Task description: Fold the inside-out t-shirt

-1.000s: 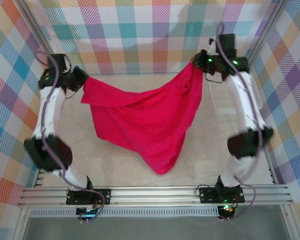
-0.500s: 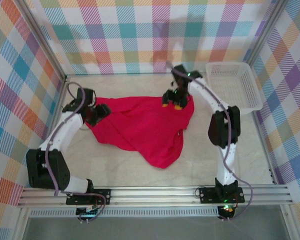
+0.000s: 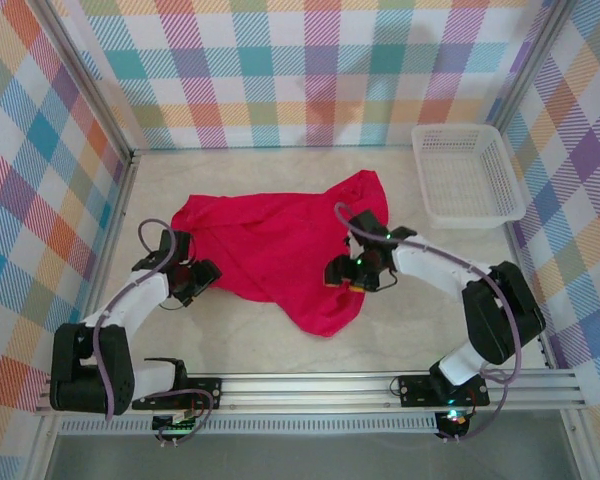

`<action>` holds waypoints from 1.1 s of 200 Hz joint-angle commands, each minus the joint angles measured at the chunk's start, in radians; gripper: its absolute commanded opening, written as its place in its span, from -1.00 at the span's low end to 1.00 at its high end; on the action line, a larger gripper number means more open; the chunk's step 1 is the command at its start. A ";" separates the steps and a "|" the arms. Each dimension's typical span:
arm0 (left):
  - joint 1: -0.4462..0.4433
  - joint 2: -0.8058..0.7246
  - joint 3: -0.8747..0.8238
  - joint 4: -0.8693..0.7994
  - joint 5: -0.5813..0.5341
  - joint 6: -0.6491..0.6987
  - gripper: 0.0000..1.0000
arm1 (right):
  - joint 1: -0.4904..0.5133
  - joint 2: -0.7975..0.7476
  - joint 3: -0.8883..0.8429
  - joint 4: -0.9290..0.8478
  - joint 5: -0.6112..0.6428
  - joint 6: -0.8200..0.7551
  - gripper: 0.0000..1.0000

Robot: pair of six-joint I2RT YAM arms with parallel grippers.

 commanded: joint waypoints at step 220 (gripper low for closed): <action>-0.010 0.166 0.471 -0.293 -0.230 0.140 -1.00 | -0.350 0.406 0.748 -0.319 -0.045 -0.098 -0.12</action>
